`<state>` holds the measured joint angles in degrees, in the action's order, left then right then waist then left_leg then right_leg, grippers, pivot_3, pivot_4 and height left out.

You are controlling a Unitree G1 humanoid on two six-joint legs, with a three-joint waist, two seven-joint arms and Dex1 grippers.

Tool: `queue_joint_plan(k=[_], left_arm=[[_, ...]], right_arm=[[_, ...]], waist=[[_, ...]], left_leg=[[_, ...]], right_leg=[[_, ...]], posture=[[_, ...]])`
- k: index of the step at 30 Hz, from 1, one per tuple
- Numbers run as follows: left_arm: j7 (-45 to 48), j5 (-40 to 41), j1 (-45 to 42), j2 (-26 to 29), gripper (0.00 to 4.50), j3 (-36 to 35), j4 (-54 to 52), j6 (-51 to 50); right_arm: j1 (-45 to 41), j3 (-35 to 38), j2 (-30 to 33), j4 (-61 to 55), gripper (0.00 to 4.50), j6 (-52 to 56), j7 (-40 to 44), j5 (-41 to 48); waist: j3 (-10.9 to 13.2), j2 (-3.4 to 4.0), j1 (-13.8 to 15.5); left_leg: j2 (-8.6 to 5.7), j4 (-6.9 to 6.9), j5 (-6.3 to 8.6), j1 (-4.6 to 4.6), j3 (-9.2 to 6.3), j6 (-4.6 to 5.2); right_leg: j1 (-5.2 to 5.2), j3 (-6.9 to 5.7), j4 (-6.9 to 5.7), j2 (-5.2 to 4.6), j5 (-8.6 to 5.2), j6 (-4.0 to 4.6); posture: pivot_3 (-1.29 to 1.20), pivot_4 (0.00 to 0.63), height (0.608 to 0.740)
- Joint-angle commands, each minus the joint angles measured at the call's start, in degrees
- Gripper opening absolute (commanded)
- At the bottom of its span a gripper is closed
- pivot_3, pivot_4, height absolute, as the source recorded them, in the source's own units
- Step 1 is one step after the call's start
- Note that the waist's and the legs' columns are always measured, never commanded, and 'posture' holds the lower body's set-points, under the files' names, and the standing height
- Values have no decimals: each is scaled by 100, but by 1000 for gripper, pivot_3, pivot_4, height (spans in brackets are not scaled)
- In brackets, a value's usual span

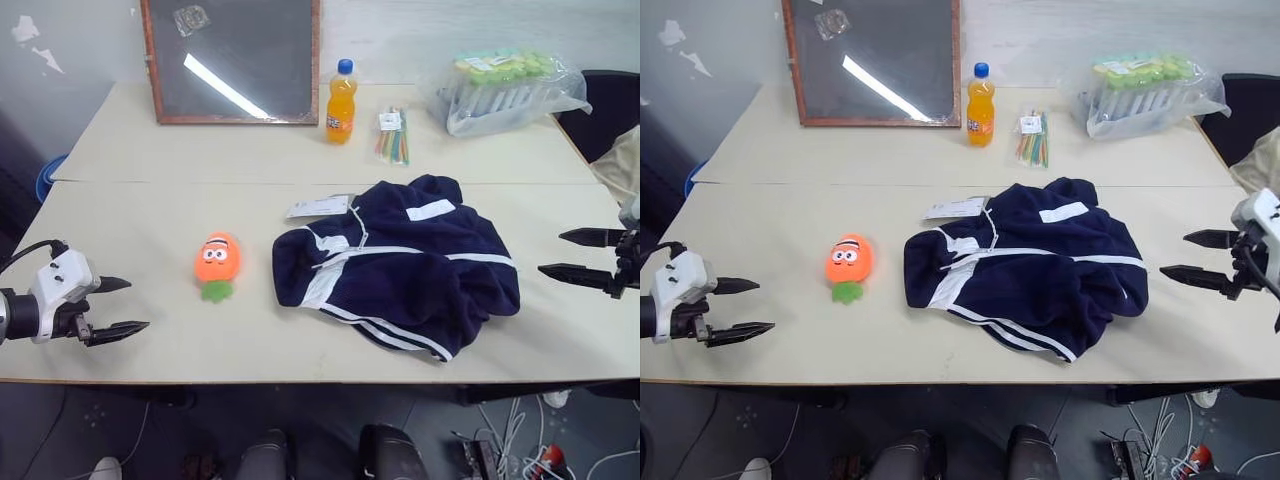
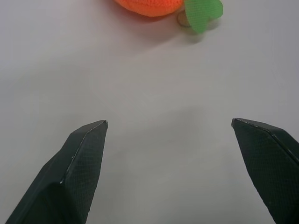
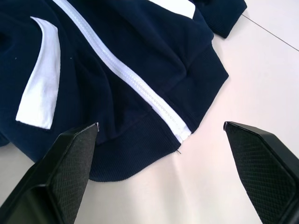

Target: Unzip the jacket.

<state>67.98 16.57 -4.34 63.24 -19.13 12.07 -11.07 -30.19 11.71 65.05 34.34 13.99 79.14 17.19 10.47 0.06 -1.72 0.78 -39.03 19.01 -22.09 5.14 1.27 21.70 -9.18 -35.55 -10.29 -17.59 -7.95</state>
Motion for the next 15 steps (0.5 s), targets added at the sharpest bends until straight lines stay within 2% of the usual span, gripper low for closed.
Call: queue_joint_plan(k=[1, 12, 15], left_arm=[[18, 34, -82, 5, 4484, -43, 12, 60], [-44, 75, -38, -87, 4484, -58, -168, -129], [-200, 216, -32, -233, 4484, -118, -380, -467]], right_arm=[[5, 236, 160, -106, 4500, 6, -24, 83], [85, 263, 127, -257, 4500, 21, -96, 124], [106, 279, 104, -313, 4500, 29, -141, 146]], waist=[[0, 1, 5], [0, 1, 13], [0, 1, 12]], left_leg=[[0, 0, 0, 0, 0, 0], [2, -1, 0, 0, 2, 0], [2, -1, 0, 0, 3, 0]], right_leg=[[1, 0, 0, 0, 0, 0], [1, 4, 0, -2, 0, 0], [1, 4, 0, -1, 0, 0]], posture=[[0, 150, 740], [0, 150, 740], [0, 150, 740]])
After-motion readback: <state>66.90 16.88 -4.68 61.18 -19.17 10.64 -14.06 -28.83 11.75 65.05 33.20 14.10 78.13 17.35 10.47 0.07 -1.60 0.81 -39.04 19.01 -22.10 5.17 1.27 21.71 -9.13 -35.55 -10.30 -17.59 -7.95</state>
